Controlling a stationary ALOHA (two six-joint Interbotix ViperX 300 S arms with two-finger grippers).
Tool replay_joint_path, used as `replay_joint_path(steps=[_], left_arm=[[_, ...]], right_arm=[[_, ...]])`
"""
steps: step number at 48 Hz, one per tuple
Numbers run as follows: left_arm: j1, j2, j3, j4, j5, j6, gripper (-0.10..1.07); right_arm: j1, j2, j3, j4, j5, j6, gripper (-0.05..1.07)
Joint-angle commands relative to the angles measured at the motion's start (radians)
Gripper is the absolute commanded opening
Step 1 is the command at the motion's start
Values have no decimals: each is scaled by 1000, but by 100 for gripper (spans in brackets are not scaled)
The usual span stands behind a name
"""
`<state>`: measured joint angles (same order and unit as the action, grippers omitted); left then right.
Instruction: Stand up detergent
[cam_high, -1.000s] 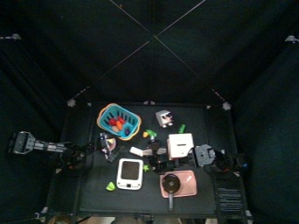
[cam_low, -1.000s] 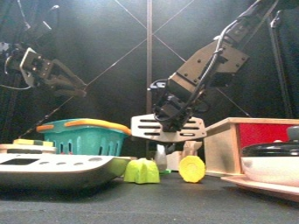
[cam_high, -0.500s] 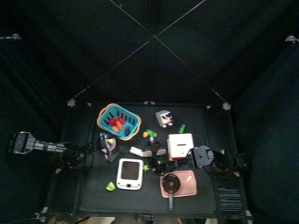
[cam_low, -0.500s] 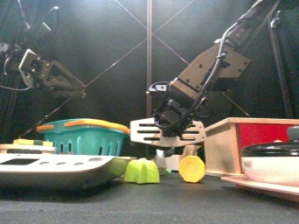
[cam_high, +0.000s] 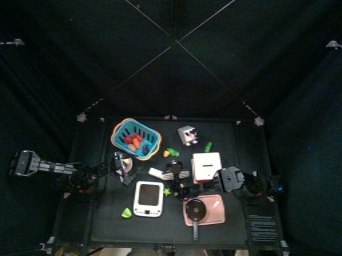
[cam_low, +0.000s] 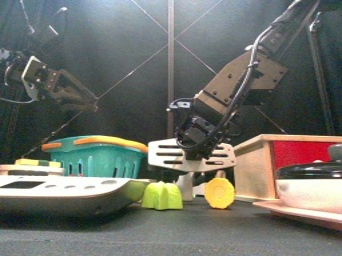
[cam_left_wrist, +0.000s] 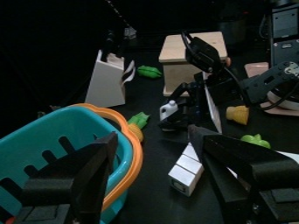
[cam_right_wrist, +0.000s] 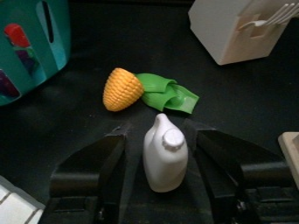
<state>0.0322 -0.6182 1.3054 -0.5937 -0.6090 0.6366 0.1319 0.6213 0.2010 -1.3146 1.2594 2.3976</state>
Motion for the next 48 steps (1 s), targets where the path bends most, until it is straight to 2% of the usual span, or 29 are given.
replay_joint_path(steps=[1,16,36,48], left_arm=[[2,0,-15,0,-5,2,98],[2,-2,-14,0,-5,2,98],[2,0,-15,0,-5,2,98],[5,-2,-20,-3,-5,-2,98]], right_arm=[[0,-28,-17,3,3,2,87],[0,-51,-18,2,3,-11,87],[2,-169,-6,-6,5,-18,87],[2,-209,6,-31,5,-12,87]])
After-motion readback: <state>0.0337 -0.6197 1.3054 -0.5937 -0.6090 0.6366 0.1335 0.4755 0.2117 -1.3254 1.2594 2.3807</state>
